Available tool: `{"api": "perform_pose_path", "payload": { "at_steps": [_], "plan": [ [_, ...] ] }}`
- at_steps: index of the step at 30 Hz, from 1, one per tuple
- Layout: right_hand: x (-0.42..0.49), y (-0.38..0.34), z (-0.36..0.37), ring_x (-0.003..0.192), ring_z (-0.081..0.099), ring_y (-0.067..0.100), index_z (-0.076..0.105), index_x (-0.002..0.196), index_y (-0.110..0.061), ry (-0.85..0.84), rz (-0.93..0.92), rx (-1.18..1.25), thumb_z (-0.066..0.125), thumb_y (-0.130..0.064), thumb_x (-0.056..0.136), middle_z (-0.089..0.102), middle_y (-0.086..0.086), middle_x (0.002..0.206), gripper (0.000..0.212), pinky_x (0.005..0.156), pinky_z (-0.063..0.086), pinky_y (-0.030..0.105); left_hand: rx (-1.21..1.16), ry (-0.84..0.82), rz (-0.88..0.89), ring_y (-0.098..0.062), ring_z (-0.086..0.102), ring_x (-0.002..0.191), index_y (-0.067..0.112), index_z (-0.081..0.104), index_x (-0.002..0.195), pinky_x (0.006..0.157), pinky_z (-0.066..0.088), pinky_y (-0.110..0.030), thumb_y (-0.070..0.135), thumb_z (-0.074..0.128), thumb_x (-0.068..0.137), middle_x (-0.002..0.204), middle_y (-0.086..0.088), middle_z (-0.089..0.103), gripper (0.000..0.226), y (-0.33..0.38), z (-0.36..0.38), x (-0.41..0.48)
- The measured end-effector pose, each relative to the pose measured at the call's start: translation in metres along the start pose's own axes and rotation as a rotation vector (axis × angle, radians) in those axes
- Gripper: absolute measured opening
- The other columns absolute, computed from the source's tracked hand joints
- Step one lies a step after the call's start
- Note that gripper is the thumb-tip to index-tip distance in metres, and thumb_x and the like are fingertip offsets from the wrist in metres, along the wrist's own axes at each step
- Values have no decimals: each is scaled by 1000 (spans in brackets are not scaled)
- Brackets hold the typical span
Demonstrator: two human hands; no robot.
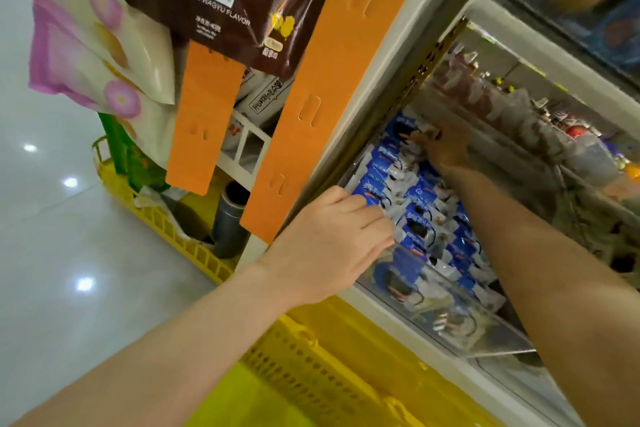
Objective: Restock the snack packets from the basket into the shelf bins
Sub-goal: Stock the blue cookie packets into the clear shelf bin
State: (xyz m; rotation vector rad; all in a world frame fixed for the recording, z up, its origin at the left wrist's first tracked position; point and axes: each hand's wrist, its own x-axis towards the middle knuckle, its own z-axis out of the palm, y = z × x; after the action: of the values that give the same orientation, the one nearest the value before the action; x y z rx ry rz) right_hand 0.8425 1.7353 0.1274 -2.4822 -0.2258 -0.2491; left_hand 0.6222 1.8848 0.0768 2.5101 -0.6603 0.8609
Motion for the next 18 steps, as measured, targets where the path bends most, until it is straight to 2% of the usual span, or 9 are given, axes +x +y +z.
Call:
{"api": "perform_pose_path", "payload": {
  "at_steps": [3, 5, 10, 12, 15, 17, 18],
  "plan": [
    [5, 4, 4, 92, 56, 20, 58, 109, -4, 28, 13, -14, 61, -26, 90, 62, 12, 106, 30, 73, 37, 22, 1, 28, 0, -13, 56, 75, 19, 66, 91, 76, 35, -27, 28, 38, 97, 81, 7, 64, 30, -1, 3, 0],
    [3, 5, 7, 95, 54, 19, 54, 114, -5, 69, 29, -25, 62, -27, 89, 59, 11, 112, 35, 73, 35, 19, 3, 40, 0, -14, 55, 75, 19, 65, 91, 76, 34, -27, 26, 39, 97, 82, 6, 64, 28, -1, 4, -1],
    [-7, -4, 2, 121, 48, 30, 35, 135, -1, 97, 135, -30, 62, -34, 88, 47, 16, 136, 63, 97, 39, 33, -6, 1, -25, -15, 54, 77, 17, 64, 93, 76, 31, -27, 23, 41, 95, 85, 5, 64, 24, 2, -1, -1],
    [-16, -10, -5, 124, 46, 32, 31, 139, 1, 47, 207, -41, 57, -37, 90, 44, 17, 141, 67, 98, 40, 33, -3, -63, -64, -15, 54, 78, 18, 65, 93, 77, 31, -27, 23, 38, 95, 87, 6, 64, 27, 5, -5, 0],
    [-50, -24, -20, 110, 54, 34, 44, 125, 8, -34, 133, -57, 43, -37, 98, 52, 24, 127, 53, 93, 40, 28, 14, -131, -124, -17, 55, 84, 18, 63, 97, 82, 29, -28, 24, 35, 97, 91, 4, 64, 29, 12, -12, 0],
    [-88, -32, -32, 92, 59, 27, 50, 108, 2, -57, 50, 1, 36, -35, 100, 58, 22, 109, 40, 67, 40, 15, -3, -145, -163, -17, 53, 95, 19, 61, 104, 90, 27, -27, 24, 36, 99, 99, 3, 62, 26, 17, -15, -1],
    [-110, -34, -39, 90, 60, 25, 51, 110, -5, -57, -2, -3, 35, -35, 100, 60, 16, 105, 35, 58, 35, 18, -10, -155, -184, -17, 50, 102, 19, 59, 110, 95, 26, -27, 24, 35, 99, 106, 3, 60, 26, 20, -17, -1]
  ]
}}
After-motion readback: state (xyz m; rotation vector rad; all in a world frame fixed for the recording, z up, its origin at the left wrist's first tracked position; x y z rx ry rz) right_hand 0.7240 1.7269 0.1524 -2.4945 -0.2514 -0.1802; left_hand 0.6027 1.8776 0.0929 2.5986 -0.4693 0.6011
